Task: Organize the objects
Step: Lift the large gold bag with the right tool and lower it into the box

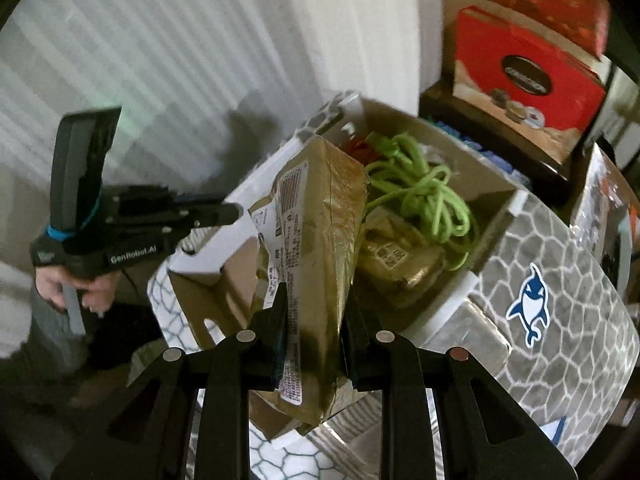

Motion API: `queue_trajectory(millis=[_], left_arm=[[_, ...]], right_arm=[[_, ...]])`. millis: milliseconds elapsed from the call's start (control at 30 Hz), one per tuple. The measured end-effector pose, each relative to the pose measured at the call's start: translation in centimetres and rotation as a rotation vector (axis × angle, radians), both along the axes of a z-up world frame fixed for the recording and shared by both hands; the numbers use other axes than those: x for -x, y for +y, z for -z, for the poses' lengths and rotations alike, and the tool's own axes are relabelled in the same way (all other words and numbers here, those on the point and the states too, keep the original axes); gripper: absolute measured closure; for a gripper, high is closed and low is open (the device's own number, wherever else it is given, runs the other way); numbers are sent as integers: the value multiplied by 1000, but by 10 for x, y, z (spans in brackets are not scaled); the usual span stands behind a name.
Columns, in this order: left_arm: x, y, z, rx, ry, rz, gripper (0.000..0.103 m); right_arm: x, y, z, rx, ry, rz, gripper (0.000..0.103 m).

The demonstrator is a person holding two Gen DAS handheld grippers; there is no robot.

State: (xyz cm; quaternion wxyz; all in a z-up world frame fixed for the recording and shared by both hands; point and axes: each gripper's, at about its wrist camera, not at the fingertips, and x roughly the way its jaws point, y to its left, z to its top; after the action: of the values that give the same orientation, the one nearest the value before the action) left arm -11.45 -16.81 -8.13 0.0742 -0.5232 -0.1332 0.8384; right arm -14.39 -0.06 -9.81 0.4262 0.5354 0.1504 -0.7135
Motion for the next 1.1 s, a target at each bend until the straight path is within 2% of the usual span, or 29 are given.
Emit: queue_trajectory(millis=[133,233,400,500,567,633,667,700,767,900,1033,1100], left_arm=[[-8,8,8,29,-27,34,89],[-13,11,10,45,-30,45,91],[-15,9,12,26,-22,40,91],[-16,8,12,24,-22,40,91],[-16,8,12,26,-20,40,91],[-16,7,12,27,-18,40,91],[-16,7,12,28,-16,40,91],[-17,8,12,29,-15,40,91],[-18,9,12,31,-11,40,91],[-18,9,12,33,-10,39,91],[-17,8,12,28,-9,35,91],[-16,7,12,20,-10,33,91]], right_arm=[[3,-8,4,-25,-28,-68,81],[1,-17,5,-66,-22,-178,81],[-9,-37,11,-145,1,-358,80],[-9,-47,21,-190,2,-408,77],[-4,-51,28,-215,-1,-407,72],[5,-53,33,-253,42,-375,63],[10,-54,34,-266,80,-342,55],[16,-54,32,-250,89,-302,53],[21,-53,25,-172,58,-270,53],[24,-58,9,-49,89,-208,49],[32,-76,20,-13,45,-121,51],[36,-81,27,-15,23,-105,59]])
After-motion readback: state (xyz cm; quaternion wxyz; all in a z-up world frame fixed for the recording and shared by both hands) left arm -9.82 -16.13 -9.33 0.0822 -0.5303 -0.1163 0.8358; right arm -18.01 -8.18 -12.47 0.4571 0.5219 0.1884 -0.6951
